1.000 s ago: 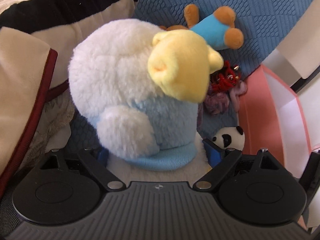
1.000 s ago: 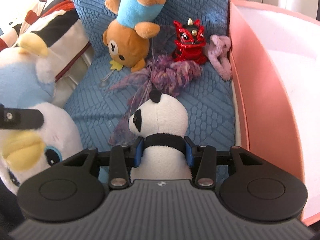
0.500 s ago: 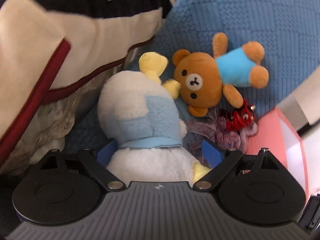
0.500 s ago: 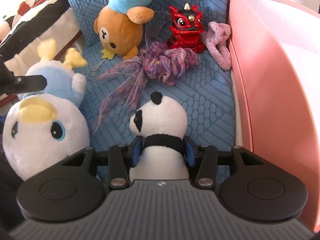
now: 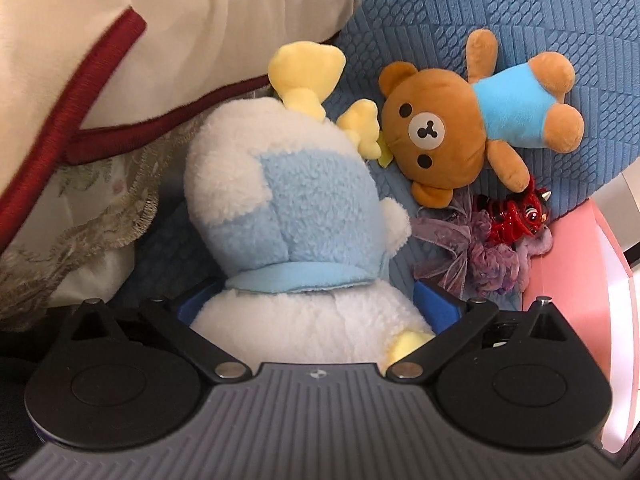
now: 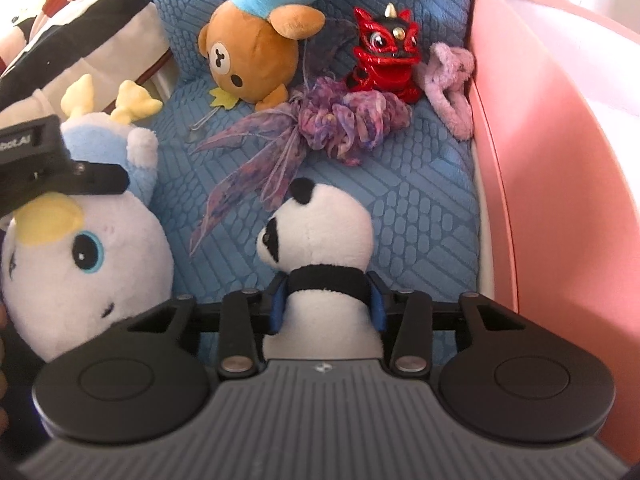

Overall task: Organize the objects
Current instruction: 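Hold the panda in right tool while left tool holds the penguin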

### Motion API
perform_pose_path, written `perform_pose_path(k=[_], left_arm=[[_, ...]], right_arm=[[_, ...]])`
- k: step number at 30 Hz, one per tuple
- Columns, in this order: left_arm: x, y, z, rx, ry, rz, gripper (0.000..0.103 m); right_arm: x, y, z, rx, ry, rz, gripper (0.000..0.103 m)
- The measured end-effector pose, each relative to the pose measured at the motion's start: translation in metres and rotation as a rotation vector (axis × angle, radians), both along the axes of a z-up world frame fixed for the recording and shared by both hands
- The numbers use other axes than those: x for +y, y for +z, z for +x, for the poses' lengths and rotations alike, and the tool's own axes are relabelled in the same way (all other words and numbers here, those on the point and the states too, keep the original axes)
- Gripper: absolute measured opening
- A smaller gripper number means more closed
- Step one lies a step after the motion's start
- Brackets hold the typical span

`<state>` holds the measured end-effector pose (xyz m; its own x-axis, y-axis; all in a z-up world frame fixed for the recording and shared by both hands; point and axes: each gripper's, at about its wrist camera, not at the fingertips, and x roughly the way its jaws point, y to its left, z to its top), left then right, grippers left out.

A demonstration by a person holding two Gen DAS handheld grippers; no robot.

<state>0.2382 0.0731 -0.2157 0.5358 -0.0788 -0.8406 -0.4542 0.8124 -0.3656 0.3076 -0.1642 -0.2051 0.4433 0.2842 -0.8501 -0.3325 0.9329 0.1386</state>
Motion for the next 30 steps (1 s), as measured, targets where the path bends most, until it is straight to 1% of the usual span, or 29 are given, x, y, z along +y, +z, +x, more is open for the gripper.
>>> perform_pose_path(k=[3,6,10,15,19,26,30], left_arm=[[0.000,-0.002,0.003,0.001,-0.022,-0.003,0.102],[0.001,-0.003,0.002,-0.002,-0.033,-0.002,0.102],[0.004,0.002,-0.004,-0.010,-0.040,-0.006,0.095],[0.008,0.011,-0.017,-0.018,-0.029,-0.037,0.086],[0.004,0.017,-0.023,-0.018,-0.037,-0.041,0.084],[0.002,0.018,-0.028,-0.022,-0.009,-0.044,0.081],[0.004,0.023,-0.029,-0.022,-0.007,-0.047,0.078]], right_arm=[[0.001,0.003,-0.001,0.000,0.009,0.024,0.043],[0.003,0.007,-0.004,-0.010,0.020,0.009,0.043],[-0.001,0.015,-0.006,-0.008,0.005,0.020,0.043],[-0.008,0.029,-0.012,-0.001,0.001,0.049,0.043],[-0.015,0.038,-0.015,-0.010,-0.006,0.056,0.043],[-0.020,0.036,-0.019,0.012,-0.013,0.075,0.043],[-0.021,0.043,-0.019,0.003,-0.017,0.084,0.043]])
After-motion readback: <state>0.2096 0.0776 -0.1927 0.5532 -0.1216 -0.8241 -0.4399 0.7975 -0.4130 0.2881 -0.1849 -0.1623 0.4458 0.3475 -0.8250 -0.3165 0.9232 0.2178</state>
